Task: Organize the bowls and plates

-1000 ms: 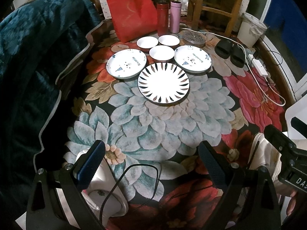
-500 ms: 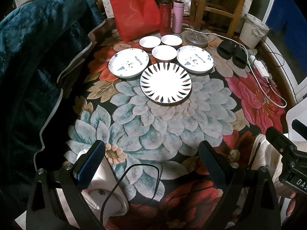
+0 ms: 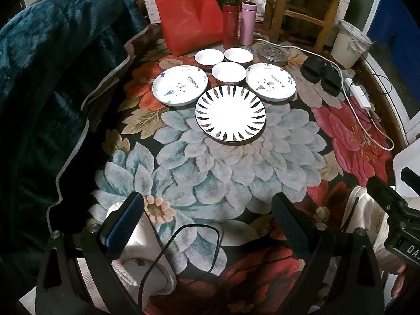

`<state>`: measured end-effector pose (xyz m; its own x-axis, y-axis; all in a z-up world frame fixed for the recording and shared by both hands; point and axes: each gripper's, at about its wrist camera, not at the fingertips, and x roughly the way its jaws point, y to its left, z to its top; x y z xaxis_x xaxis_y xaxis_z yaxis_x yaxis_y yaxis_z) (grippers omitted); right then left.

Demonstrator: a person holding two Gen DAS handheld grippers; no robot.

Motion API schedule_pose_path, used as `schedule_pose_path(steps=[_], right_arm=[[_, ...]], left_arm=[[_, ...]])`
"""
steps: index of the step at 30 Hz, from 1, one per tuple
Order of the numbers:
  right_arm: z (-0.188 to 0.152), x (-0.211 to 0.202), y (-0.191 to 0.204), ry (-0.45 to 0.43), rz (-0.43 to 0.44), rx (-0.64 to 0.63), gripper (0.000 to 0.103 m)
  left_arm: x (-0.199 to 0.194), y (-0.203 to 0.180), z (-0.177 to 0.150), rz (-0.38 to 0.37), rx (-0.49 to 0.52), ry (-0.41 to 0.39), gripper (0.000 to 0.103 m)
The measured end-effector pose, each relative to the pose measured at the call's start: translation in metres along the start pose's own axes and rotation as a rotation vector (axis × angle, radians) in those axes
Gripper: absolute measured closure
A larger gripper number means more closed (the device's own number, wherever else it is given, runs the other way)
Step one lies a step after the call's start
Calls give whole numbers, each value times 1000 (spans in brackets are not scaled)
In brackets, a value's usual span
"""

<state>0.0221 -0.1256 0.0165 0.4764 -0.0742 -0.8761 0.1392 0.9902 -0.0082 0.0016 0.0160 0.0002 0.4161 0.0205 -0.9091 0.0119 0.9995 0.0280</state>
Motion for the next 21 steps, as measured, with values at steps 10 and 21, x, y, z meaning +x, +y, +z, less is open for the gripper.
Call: schedule_pose_path(steps=[10, 21], right_arm=[[-3, 0, 4, 3, -1, 11, 0], [-1, 0, 4, 5, 0, 12, 0]], left_arm=[[0, 2, 0, -3, 0, -1, 5], [0, 2, 0, -4, -2, -1, 5]])
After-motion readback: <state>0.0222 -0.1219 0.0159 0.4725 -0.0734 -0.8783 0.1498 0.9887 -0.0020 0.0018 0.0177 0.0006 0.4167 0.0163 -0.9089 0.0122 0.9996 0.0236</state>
